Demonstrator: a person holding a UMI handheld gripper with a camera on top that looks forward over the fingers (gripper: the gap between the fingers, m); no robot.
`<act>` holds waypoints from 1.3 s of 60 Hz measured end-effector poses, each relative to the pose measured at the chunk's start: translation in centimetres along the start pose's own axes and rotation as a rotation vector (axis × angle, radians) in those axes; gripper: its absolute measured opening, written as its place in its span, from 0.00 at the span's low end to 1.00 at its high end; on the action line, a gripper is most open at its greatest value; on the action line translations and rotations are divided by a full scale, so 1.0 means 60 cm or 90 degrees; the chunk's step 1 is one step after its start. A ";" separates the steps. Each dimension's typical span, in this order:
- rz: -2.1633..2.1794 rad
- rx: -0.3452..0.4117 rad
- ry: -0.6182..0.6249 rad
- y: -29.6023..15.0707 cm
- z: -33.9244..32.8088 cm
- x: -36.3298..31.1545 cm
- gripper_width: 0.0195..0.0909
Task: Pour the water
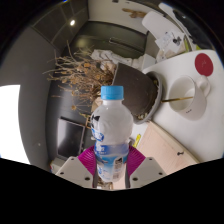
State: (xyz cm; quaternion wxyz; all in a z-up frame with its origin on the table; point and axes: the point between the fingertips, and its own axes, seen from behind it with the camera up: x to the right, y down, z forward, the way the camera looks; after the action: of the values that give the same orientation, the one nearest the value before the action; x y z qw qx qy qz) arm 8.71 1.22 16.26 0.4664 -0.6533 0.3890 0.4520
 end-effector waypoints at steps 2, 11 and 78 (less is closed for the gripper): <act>0.054 0.001 -0.015 -0.011 0.000 0.001 0.22; 0.262 0.002 -0.073 -0.040 0.003 -0.003 0.23; -0.708 0.213 0.281 -0.415 -0.154 0.076 0.23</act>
State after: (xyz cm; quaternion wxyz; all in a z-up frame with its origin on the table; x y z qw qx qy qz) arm 35.27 -1.55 19.77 0.6367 -0.7543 0.1435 -0.0712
